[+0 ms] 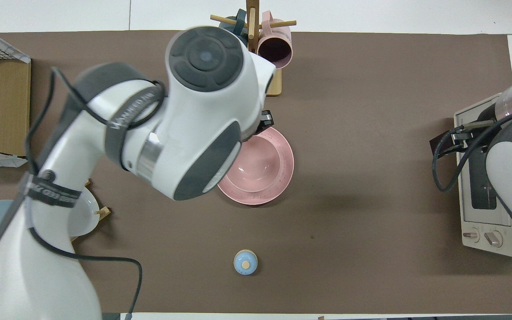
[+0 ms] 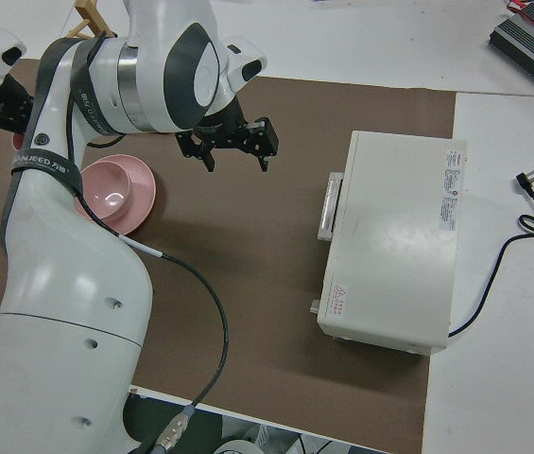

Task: Organize tableware
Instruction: 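Carry the pink cup over the bowl with the left gripper and lower it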

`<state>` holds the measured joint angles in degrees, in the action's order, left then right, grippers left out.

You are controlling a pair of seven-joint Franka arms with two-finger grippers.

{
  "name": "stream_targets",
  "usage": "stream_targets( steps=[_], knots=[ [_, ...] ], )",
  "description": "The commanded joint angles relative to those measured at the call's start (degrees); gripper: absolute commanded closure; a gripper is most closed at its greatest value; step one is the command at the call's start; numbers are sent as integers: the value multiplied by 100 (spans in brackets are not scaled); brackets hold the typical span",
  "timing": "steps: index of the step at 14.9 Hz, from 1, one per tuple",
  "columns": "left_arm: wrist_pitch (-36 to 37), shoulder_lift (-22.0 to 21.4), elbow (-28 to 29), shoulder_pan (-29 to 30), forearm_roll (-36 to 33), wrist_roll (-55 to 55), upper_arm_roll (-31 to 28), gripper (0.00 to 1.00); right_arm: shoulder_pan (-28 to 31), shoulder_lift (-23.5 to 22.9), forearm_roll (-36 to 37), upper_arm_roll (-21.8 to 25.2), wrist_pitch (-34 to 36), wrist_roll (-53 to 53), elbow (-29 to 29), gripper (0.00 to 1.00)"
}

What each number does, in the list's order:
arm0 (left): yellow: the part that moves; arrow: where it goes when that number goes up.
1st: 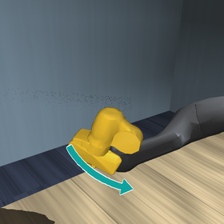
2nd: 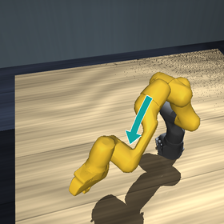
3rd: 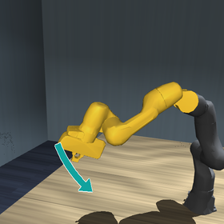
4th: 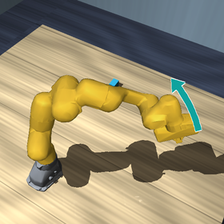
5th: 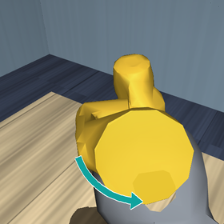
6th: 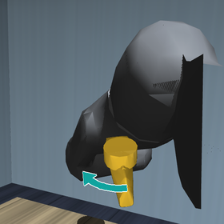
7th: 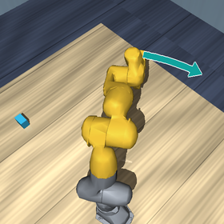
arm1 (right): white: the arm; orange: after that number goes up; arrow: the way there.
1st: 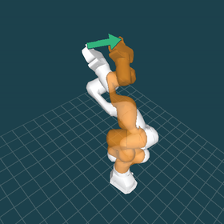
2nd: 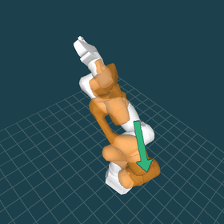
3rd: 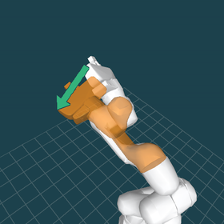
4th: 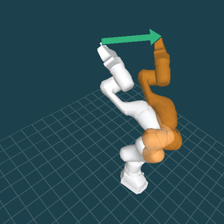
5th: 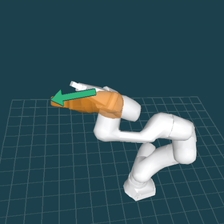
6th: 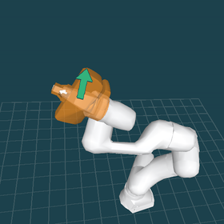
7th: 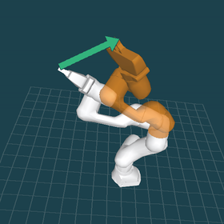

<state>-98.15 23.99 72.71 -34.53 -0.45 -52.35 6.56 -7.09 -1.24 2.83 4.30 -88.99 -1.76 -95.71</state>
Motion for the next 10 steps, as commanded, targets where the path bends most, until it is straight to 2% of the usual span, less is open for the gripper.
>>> stream_targets(
  steps=[1, 6, 8, 10],
  knots=[
    [-678, -70, 770, -141, -26, -213, -102, 100, 32, 150, -64, 62, -566, -87, -265, 0],
    [-1004, 1, 1131, -256, 0, -390, -94, 100, 58, 18, -186, 273, -365, -105, -63, 0],
    [-1240, 132, 1184, -334, 1, -564, -94, 100, 76, 27, -579, 606, -312, -131, -89, 0],
    [-1355, 194, 1193, -352, -8, -609, -94, 100, 67, 36, -635, 669, -295, -114, -115, 0]
  ],
)
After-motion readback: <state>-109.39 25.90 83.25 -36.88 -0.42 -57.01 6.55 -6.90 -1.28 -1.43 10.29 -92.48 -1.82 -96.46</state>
